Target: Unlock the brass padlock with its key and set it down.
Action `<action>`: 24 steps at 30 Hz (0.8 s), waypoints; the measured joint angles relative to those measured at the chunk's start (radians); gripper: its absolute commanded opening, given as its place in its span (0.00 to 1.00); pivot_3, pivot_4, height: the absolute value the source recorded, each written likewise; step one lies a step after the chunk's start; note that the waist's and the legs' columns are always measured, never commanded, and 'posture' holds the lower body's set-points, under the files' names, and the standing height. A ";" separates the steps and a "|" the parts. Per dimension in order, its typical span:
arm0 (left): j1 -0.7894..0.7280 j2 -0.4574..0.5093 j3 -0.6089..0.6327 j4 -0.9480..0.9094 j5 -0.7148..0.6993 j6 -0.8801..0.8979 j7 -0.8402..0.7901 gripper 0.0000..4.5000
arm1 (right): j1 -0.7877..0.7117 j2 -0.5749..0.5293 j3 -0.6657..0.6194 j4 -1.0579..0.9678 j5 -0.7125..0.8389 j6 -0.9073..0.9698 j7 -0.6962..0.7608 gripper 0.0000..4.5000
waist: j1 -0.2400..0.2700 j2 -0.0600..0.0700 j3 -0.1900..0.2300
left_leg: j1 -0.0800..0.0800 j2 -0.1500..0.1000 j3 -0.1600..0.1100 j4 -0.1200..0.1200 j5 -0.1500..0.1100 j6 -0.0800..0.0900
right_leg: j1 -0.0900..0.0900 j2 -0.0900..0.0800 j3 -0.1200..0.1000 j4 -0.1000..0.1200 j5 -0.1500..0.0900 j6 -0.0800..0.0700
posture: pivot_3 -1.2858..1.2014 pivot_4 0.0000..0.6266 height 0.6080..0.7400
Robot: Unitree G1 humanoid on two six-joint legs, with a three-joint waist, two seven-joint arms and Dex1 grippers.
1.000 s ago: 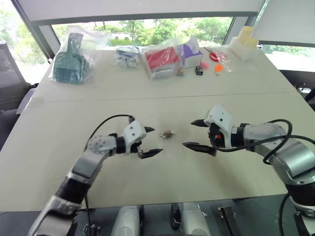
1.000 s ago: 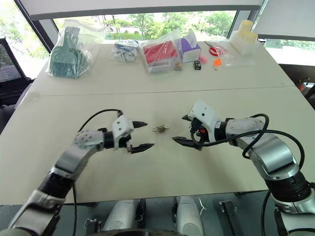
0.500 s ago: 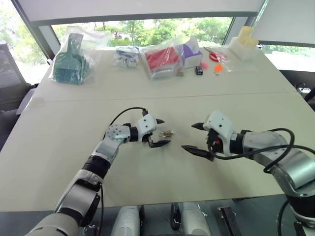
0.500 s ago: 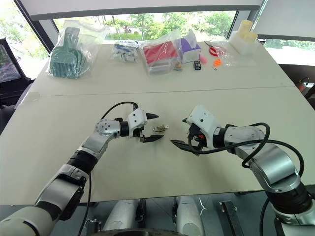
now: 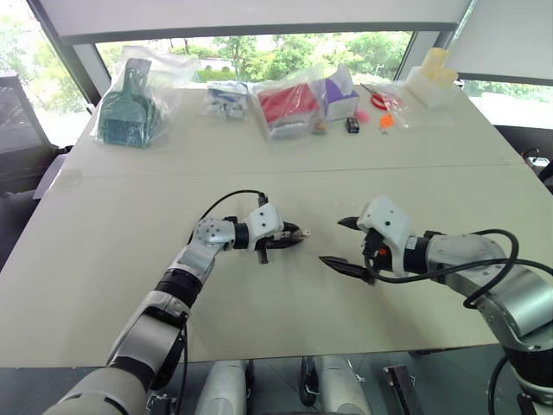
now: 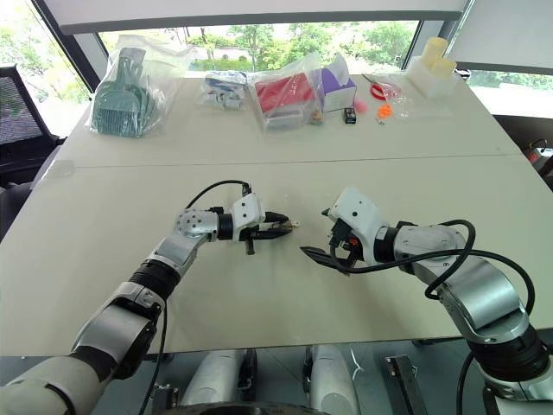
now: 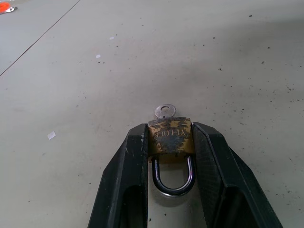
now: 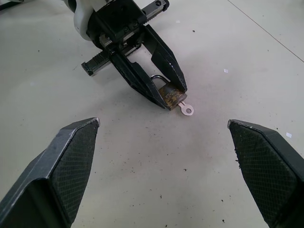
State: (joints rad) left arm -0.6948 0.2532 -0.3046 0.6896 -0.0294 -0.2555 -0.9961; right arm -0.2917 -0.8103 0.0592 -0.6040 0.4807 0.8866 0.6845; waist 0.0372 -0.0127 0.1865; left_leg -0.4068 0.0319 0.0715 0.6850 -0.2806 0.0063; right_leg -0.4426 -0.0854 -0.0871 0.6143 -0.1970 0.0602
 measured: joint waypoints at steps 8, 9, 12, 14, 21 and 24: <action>0.103 0.124 0.036 -0.221 -0.051 0.145 -0.056 0.17 | -0.142 0.091 0.231 0.133 -0.266 -0.221 -0.066 1.00 | -0.035 -0.001 -0.001 | 0.000 0.002 0.001 -0.001 0.000 0.000 | -0.002 0.004 0.001 0.002 0.000 0.000 | 0.52 0.24 1.00; 0.130 0.162 0.050 -0.285 -0.073 0.198 -0.081 0.17 | -0.159 0.094 0.272 0.172 -0.327 -0.282 -0.074 1.00 | -0.037 -0.001 -0.001 | 0.000 0.002 0.000 -0.002 0.000 0.000 | -0.003 0.004 0.001 0.003 0.000 0.000 | 0.52 0.24 1.00; 0.178 0.237 0.082 -0.433 -0.131 0.331 -0.127 0.17 | -0.189 0.103 0.351 0.263 -0.468 -0.442 -0.079 1.00 | -0.034 -0.001 0.000 | -0.001 0.001 0.000 -0.002 0.000 0.000 | -0.003 0.004 0.000 0.004 0.000 0.000 | 0.52 0.24 1.00; 0.185 0.270 0.093 -0.512 -0.160 0.387 -0.146 0.17 | -0.196 0.121 0.382 0.302 -0.526 -0.526 -0.078 1.00 | -0.025 -0.001 0.000 | -0.001 0.001 0.000 -0.001 0.000 0.000 | -0.003 0.003 0.000 0.002 0.000 0.000 | 0.52 0.24 1.00; 0.213 0.370 0.144 -0.663 -0.216 0.507 -0.159 0.17 | -0.262 0.217 0.441 0.439 -0.674 -0.770 -0.067 1.00 | -0.028 -0.001 0.000 | -0.001 0.001 0.001 -0.001 0.000 0.000 | -0.002 0.003 0.001 0.001 0.000 0.000 | 0.52 0.24 1.00; 0.213 0.372 0.170 -0.689 -0.232 0.533 -0.146 0.17 | -0.289 0.242 0.442 0.475 -0.705 -0.823 -0.056 1.00 | -0.024 -0.001 0.000 | -0.001 0.001 0.001 -0.001 0.000 0.000 | -0.002 0.003 0.001 0.001 0.000 0.001 | 0.52 0.24 1.00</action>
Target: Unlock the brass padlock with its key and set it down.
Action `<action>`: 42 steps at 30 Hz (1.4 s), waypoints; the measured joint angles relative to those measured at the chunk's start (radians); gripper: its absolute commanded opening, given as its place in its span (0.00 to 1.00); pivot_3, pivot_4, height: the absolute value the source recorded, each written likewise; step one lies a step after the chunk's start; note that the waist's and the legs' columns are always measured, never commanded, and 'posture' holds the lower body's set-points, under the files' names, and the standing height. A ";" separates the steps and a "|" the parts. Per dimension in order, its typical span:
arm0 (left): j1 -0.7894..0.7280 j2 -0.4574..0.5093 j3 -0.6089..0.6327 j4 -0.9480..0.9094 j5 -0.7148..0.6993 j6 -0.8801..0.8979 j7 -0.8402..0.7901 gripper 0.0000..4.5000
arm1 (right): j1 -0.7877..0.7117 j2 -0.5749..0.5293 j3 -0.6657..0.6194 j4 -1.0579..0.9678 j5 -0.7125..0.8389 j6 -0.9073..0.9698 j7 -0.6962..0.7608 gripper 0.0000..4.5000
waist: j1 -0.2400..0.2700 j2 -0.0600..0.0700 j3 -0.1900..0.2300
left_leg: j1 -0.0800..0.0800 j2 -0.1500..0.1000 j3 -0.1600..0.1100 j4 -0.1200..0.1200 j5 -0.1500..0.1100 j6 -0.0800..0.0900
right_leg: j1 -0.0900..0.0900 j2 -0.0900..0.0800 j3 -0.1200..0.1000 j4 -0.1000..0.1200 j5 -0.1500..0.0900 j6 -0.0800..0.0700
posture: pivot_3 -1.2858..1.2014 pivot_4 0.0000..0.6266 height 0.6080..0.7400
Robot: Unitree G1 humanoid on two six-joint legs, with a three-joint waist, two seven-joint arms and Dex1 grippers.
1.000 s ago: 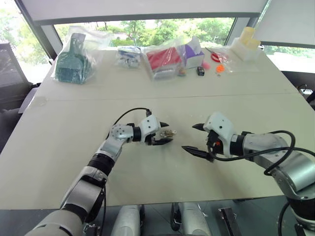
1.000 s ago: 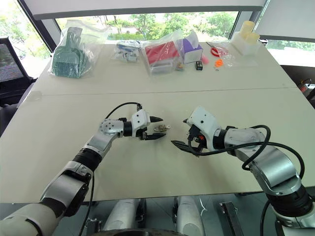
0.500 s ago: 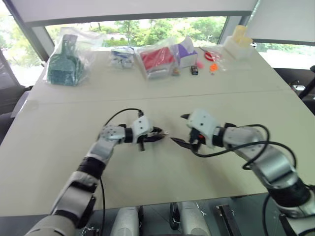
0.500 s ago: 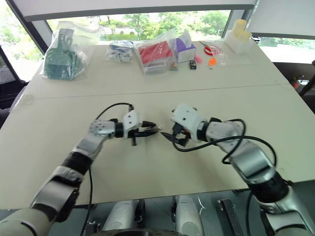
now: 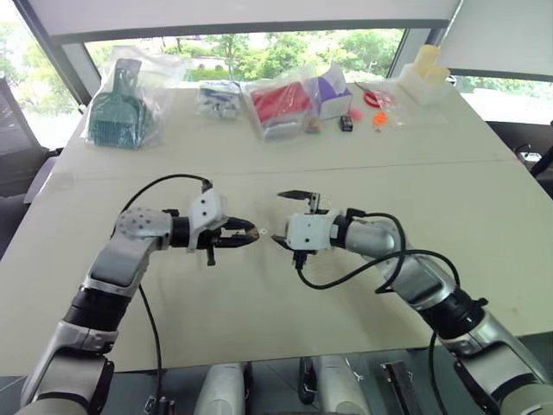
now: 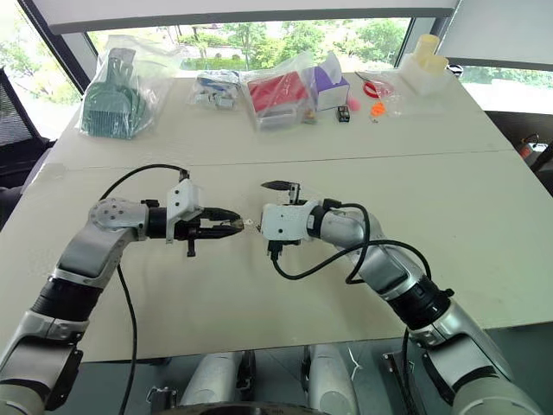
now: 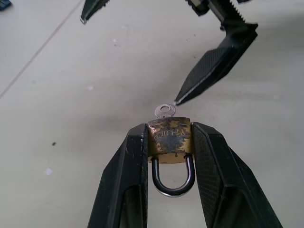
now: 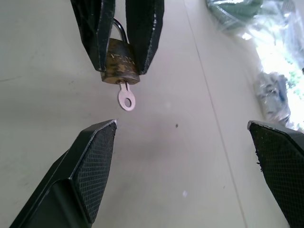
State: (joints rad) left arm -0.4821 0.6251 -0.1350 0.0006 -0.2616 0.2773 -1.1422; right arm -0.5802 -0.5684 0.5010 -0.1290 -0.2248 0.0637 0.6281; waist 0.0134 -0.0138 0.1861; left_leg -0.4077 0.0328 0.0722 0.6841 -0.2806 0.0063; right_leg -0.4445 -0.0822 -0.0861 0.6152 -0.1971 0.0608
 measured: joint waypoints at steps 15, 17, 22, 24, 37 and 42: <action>-0.002 -0.001 0.004 -0.023 -0.014 0.021 0.026 0.17 | -0.028 0.073 -0.006 0.104 -0.076 -0.101 0.027 0.47 | -0.002 0.000 0.000 | 0.000 0.000 0.001 0.000 0.000 0.000 | 0.000 0.000 0.000 0.000 0.000 0.000 | 0.52 0.24 1.00; -0.002 -0.001 0.007 -0.023 -0.015 0.016 0.032 0.17 | -0.028 0.079 -0.006 0.106 -0.079 -0.101 0.035 0.23 | -0.002 0.000 0.000 | 0.000 0.000 0.000 0.000 0.000 0.000 | 0.000 0.000 0.000 0.000 0.000 0.000 | 0.52 0.24 1.00; -0.004 0.000 0.020 -0.022 -0.014 0.000 0.037 0.17 | -0.028 0.090 -0.011 0.106 -0.085 -0.099 0.055 0.00 | -0.003 0.000 0.000 | 0.000 0.000 0.000 0.000 0.000 0.000 | 0.000 0.000 0.000 0.000 0.000 0.000 | 0.52 0.24 1.00; -0.004 0.000 0.021 -0.019 -0.010 -0.007 0.038 0.17 | -0.028 0.097 -0.011 0.106 -0.086 -0.093 0.063 0.00 | -0.003 0.000 0.000 | 0.000 0.000 0.001 0.000 0.000 0.000 | 0.000 0.000 0.000 0.001 0.000 0.000 | 0.52 0.24 1.00; -0.029 -0.018 -0.002 0.040 0.089 -0.189 0.052 0.17 | -0.115 0.132 -0.046 0.136 -0.008 0.020 0.254 0.00 | -0.002 0.000 0.000 | 0.000 0.000 0.001 0.000 0.000 0.000 | 0.000 0.000 0.000 0.001 0.000 0.000 | 0.52 0.24 1.00; -0.030 -0.023 -0.008 0.069 0.127 -0.264 0.060 0.17 | -0.169 0.164 -0.053 0.164 0.022 0.126 0.334 0.00 | -0.003 0.001 0.000 | 0.001 0.000 0.001 0.000 0.000 0.000 | 0.000 0.000 0.000 0.001 0.000 0.000 | 0.52 0.24 1.00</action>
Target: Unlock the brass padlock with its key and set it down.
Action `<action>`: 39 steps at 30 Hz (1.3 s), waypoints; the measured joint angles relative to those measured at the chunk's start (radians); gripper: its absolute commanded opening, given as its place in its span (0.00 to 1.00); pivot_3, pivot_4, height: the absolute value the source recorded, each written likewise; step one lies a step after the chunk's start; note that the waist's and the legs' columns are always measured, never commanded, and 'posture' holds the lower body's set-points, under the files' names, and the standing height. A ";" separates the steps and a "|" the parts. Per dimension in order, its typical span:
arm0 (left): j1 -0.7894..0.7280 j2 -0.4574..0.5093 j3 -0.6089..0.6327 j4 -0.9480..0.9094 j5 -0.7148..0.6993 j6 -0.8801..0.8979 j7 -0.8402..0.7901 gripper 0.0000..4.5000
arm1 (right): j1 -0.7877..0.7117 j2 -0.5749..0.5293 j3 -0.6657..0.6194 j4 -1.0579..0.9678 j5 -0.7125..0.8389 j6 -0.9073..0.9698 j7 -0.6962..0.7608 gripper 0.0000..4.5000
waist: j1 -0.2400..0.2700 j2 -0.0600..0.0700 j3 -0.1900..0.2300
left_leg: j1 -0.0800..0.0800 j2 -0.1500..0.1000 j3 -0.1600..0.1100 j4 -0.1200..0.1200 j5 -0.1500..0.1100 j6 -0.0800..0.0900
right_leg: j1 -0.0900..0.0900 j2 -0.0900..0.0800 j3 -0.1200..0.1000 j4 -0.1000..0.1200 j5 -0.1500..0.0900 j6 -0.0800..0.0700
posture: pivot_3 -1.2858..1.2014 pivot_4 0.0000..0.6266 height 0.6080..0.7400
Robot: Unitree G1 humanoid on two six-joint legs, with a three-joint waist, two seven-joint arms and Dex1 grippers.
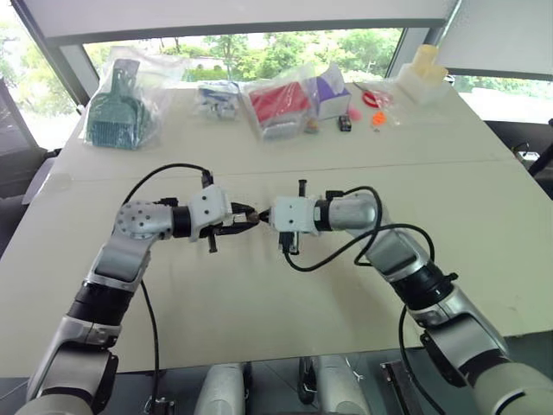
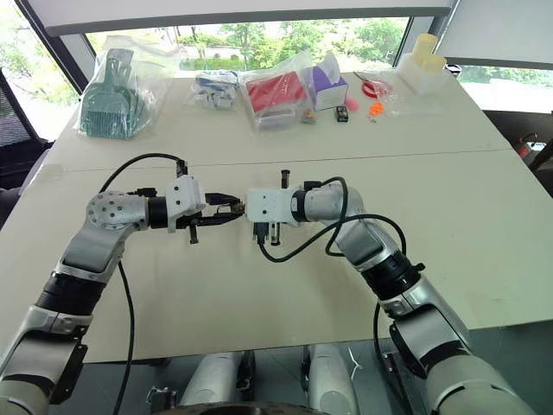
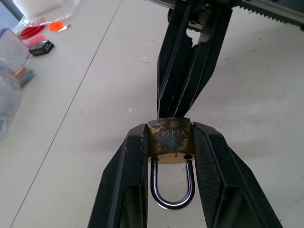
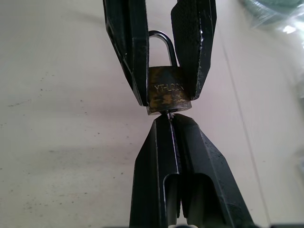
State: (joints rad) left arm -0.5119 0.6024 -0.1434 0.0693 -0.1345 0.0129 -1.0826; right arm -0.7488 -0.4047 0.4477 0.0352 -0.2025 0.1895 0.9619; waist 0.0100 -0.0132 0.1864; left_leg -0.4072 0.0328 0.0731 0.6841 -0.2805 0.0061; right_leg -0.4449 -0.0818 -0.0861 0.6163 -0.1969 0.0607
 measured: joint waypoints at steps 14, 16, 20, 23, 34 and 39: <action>-0.071 0.006 0.052 0.019 -0.163 0.292 -0.084 0.17 | 0.014 -0.070 0.033 0.144 -0.237 -0.653 -0.359 0.79 | -0.005 0.000 0.000 | 0.000 0.000 0.000 0.000 0.000 -0.001 | 0.000 0.000 0.000 0.000 0.000 0.000 | 0.52 0.24 1.00; -0.093 0.006 0.050 0.028 -0.164 0.307 -0.097 0.17 | 0.013 -0.072 0.024 0.164 -0.257 -0.678 -0.395 0.99 | -0.005 0.000 0.000 | 0.000 0.000 0.000 0.000 0.001 -0.001 | 0.000 0.000 0.000 0.000 0.000 0.000 | 0.52 0.24 1.00; -0.103 0.000 0.050 0.030 -0.173 0.316 -0.107 0.17 | 0.005 -0.074 0.013 0.190 -0.268 -0.703 -0.426 0.99 | -0.006 0.000 0.000 | 0.000 0.000 0.000 0.000 0.000 -0.001 | 0.000 0.000 0.000 0.000 0.000 0.000 | 0.52 0.24 1.00; -0.104 -0.005 0.048 0.037 -0.173 0.323 -0.109 0.17 | -0.006 -0.073 0.013 0.200 -0.286 -0.726 -0.441 0.99 | -0.006 0.000 0.000 | 0.000 0.000 0.000 0.000 0.000 -0.001 | 0.000 0.000 0.000 0.000 0.000 0.000 | 0.52 0.24 1.00; -0.128 -0.006 0.059 0.037 -0.183 0.328 -0.102 0.17 | -0.008 -0.069 0.016 0.228 -0.325 -0.771 -0.466 0.06 | -0.005 0.000 0.000 | 0.000 0.000 0.000 0.000 0.000 -0.001 | 0.000 0.000 0.000 0.000 0.000 0.000 | 0.52 0.24 1.00; -0.128 -0.007 0.060 0.043 -0.196 0.353 -0.103 0.17 | -0.008 -0.066 0.016 0.228 -0.342 -0.784 -0.468 0.01 | -0.005 0.000 0.000 | 0.000 0.000 0.000 0.000 0.001 -0.001 | 0.000 0.000 0.000 0.000 0.000 0.000 | 0.52 0.24 1.00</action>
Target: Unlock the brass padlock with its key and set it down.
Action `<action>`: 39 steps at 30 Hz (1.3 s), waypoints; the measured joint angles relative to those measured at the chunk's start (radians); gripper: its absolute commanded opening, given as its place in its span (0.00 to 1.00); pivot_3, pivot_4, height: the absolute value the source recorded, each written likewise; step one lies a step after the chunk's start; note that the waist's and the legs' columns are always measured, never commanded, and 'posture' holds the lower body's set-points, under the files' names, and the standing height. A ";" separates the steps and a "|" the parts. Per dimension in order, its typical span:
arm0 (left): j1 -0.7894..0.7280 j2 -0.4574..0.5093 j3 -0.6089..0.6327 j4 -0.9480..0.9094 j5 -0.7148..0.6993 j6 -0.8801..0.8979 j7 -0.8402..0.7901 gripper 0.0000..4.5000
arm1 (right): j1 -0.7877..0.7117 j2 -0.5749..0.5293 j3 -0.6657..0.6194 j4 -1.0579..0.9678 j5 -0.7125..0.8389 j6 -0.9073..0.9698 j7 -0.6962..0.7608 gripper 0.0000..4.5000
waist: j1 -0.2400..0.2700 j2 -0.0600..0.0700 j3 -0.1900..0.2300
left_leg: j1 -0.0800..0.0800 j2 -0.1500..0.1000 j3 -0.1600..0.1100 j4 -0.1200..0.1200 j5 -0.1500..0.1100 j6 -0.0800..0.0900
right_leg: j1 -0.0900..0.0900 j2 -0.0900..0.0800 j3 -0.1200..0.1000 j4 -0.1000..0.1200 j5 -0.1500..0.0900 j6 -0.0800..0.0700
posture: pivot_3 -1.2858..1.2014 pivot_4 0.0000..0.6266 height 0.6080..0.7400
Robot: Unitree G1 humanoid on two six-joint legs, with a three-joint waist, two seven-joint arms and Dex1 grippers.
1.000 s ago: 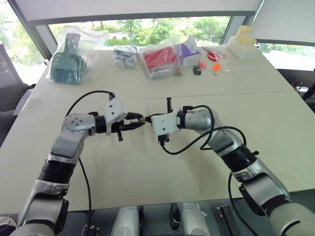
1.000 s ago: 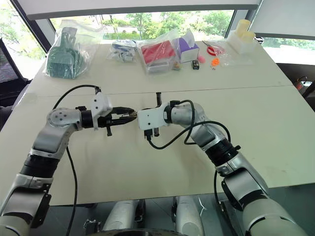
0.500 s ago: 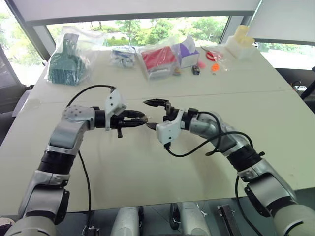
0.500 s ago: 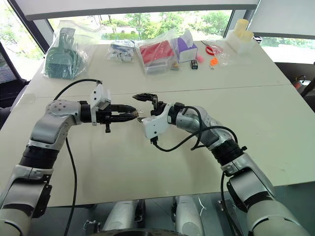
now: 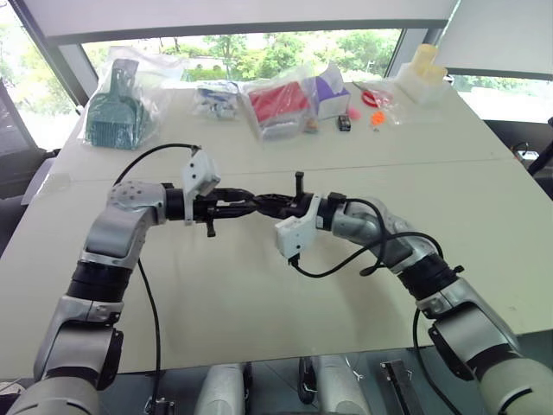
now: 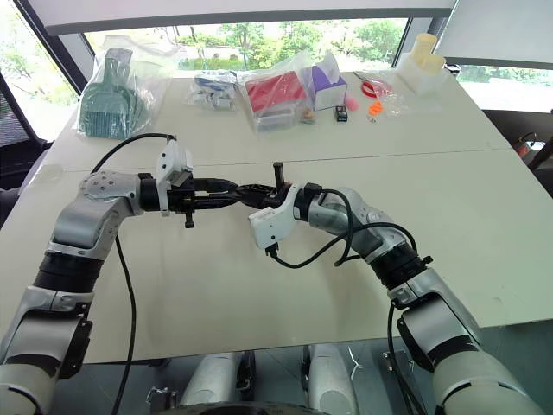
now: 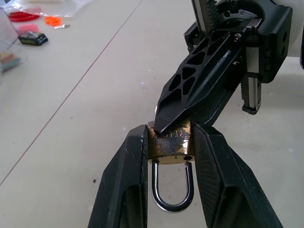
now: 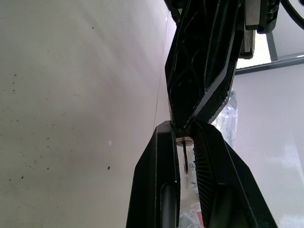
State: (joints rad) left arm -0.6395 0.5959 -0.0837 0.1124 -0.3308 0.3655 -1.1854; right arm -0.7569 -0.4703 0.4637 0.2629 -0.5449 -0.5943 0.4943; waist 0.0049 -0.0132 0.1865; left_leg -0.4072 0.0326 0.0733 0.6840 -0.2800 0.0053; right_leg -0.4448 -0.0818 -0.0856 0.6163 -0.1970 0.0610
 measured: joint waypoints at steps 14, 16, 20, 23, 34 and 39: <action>0.005 -0.001 0.003 -0.035 -0.033 0.085 0.034 0.84 | -0.001 0.012 0.000 0.010 -0.004 -0.001 0.004 0.00 | 0.000 0.000 0.000 | 0.000 0.000 0.000 0.000 0.000 0.000 | 0.000 0.000 0.000 0.000 0.000 0.000 | 0.52 0.24 1.00; 0.011 0.000 0.004 -0.052 -0.043 0.093 0.041 0.99 | -0.001 0.015 0.000 0.010 -0.004 -0.001 0.004 0.00 | 0.000 0.000 0.000 | 0.000 0.000 0.000 0.000 0.000 0.000 | 0.000 0.000 0.000 0.000 0.000 0.000 | 0.52 0.24 1.00; 0.043 0.030 0.044 -0.119 -0.059 0.112 0.070 0.99 | -0.001 0.016 0.000 0.017 -0.004 0.002 0.003 0.00 | -0.003 0.000 0.000 | 0.000 0.000 0.000 0.000 0.000 0.000 | 0.000 0.000 0.000 0.000 0.000 0.000 | 0.52 0.24 1.00; 0.092 0.056 0.092 -0.180 -0.081 0.131 0.100 0.99 | -0.001 0.016 -0.001 0.024 -0.004 0.010 0.003 0.00 | -0.008 0.000 0.000 | 0.000 0.000 0.000 0.000 0.000 0.000 | 0.000 0.000 0.000 0.000 0.000 0.000 | 0.52 0.24 1.00; 0.198 0.057 0.149 -0.283 -0.132 0.177 0.208 0.01 | -0.001 0.014 -0.001 0.028 -0.003 0.013 0.003 0.00 | -0.016 0.000 0.000 | 0.000 0.000 -0.001 0.000 0.000 -0.001 | 0.000 -0.001 0.000 0.000 0.000 0.000 | 0.52 0.24 1.00; 0.201 0.049 0.139 -0.278 -0.129 0.164 0.214 0.01 | -0.001 0.015 -0.001 0.031 -0.002 0.012 0.003 0.00 | -0.016 0.000 0.000 | 0.000 0.000 0.000 0.000 0.000 -0.001 | 0.000 -0.001 0.000 0.000 0.000 0.000 | 0.52 0.24 1.00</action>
State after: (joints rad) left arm -0.4383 0.6451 0.0551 -0.1657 -0.4594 0.5295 -0.9717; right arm -0.7577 -0.4553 0.4624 0.2942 -0.5473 -0.5818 0.4974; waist -0.0107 -0.0132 0.1865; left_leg -0.4069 0.0328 0.0728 0.6837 -0.2796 0.0045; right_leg -0.4446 -0.0824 -0.0853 0.6164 -0.1970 0.0609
